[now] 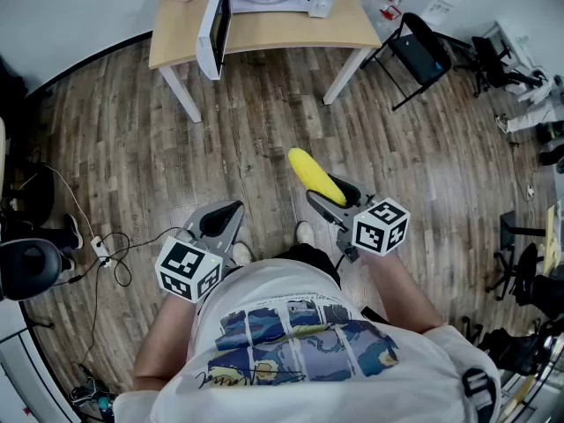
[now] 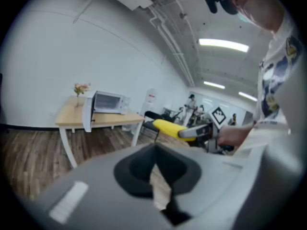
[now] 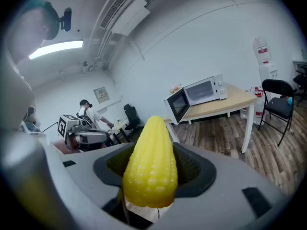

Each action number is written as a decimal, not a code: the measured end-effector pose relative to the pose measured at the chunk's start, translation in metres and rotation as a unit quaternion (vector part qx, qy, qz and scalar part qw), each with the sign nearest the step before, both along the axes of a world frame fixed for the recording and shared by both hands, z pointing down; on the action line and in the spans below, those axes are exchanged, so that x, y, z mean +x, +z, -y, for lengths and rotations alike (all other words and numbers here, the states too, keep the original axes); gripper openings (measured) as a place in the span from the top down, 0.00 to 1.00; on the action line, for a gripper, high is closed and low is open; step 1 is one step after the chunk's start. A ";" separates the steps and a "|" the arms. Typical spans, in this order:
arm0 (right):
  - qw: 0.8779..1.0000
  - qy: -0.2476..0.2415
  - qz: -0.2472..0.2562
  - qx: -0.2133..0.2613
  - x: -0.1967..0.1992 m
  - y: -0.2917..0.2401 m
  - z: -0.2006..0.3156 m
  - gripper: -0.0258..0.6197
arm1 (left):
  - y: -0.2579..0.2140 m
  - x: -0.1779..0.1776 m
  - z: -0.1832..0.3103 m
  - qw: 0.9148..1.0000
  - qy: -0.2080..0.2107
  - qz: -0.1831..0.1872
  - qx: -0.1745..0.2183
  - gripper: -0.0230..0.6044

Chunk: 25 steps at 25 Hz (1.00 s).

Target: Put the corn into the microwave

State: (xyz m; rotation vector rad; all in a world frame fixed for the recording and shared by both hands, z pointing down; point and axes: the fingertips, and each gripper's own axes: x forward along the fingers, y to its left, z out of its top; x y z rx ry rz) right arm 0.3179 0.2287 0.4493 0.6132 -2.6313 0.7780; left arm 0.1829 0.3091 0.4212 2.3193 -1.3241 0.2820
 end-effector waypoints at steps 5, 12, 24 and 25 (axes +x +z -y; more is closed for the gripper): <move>1.000 0.024 0.008 -0.005 -0.038 0.004 -0.016 0.57 | 0.013 -0.041 -0.013 1.000 0.022 0.002 -0.012 0.95; 0.999 0.033 -0.017 -0.010 -0.044 0.010 0.007 0.57 | 0.019 -0.047 0.026 0.999 0.037 -0.018 -0.010 0.95; 0.998 -0.001 -0.037 0.047 -0.081 0.007 0.148 0.57 | -0.026 -0.071 0.159 0.999 0.018 0.011 0.033 0.95; 0.998 -0.003 -0.039 0.051 -0.086 0.008 0.159 0.57 | -0.026 -0.072 0.168 0.999 0.014 0.008 0.036 0.95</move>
